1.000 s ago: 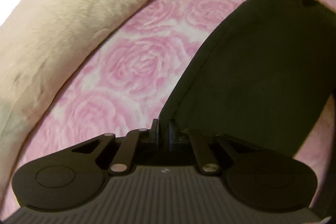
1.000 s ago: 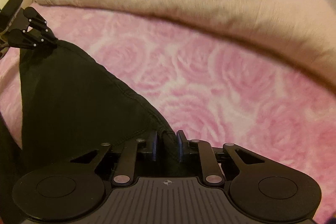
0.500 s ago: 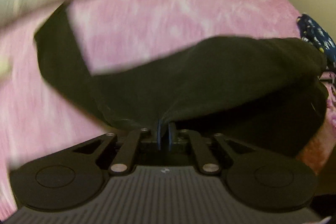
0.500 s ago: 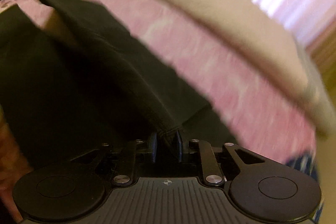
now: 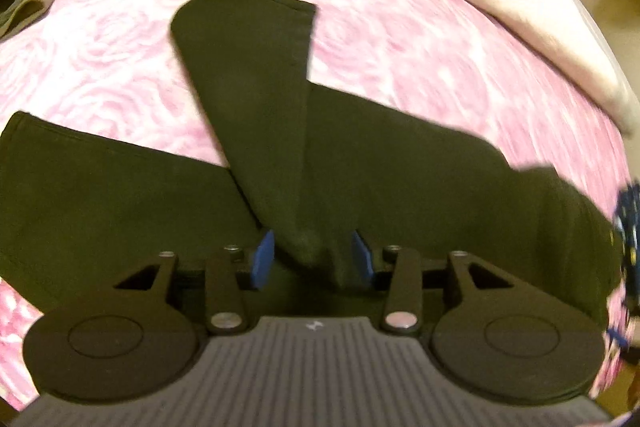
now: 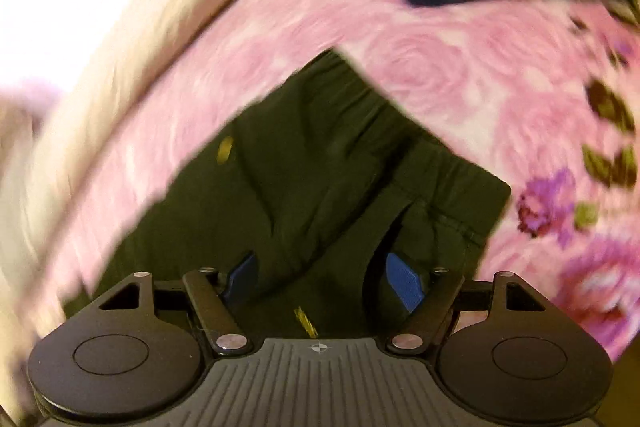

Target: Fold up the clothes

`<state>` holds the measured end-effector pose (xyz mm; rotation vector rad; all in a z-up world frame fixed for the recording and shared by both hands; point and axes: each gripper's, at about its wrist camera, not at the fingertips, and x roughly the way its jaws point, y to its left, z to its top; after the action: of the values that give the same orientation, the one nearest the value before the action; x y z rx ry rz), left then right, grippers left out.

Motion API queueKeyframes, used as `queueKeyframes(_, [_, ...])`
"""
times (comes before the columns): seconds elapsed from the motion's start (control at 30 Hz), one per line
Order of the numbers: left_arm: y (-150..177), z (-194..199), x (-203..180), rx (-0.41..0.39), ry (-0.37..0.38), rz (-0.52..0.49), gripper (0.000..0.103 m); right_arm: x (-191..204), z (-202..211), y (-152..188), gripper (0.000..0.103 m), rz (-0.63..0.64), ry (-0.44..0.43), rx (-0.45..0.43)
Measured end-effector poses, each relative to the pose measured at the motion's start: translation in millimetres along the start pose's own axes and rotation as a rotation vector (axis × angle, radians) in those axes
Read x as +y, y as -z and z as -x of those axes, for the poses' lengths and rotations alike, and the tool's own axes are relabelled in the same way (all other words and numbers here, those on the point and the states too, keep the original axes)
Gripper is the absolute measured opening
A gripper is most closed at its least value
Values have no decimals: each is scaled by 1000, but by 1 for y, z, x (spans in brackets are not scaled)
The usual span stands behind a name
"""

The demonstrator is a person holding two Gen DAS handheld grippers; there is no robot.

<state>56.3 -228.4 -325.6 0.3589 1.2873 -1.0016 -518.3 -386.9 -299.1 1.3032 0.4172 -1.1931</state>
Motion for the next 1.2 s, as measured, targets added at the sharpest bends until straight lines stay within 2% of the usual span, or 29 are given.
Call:
queueKeyframes(0.2, [-8,-23,19,-3,-4,130,35,-33,-6,-22,74,-204,-72,-83])
queueKeyframes(0.33, [-13,-39,31,-5,-6,216,26,-45,-16,-32,74,-285,-104,-123])
queueKeyframes(0.4, [-14,-41,33,-9,-15,209,19,-50,-22,-38,73,-317,-125,-136])
queueKeyframes(0.43, [-14,-41,33,-12,-17,190,14,-51,-27,-41,67,-325,-133,-138])
queueKeyframes(0.47, [-13,-38,34,-22,-16,172,11,-51,-30,-45,44,-320,-121,-133])
queueKeyframes(0.5, [-12,-34,35,-36,-11,156,11,-51,-34,-48,31,-312,-105,-126])
queueKeyframes(0.6, [-9,-7,36,-134,6,112,8,-47,-31,-58,24,-264,-98,-131])
queueKeyframes(0.67, [0,25,40,-231,40,106,7,-39,-7,-56,22,-213,-136,-166])
queueKeyframes(0.7, [8,37,43,-253,43,103,7,-38,6,-54,22,-203,-158,-178])
queueKeyframes(0.77, [24,51,48,-247,24,88,8,-36,32,-48,22,-182,-204,-202])
queueKeyframes(0.8, [33,54,51,-234,10,77,8,-39,39,-45,22,-180,-193,-193])
queueKeyframes(0.87, [51,49,53,-180,-31,52,8,-50,39,-36,21,-181,-130,-154])
queueKeyframes(0.93, [64,44,51,-161,-55,42,8,-60,39,-27,21,-189,-78,-122])
queueKeyframes(1.2, [83,51,50,-187,-76,36,8,-70,50,-16,21,-174,-60,-121])
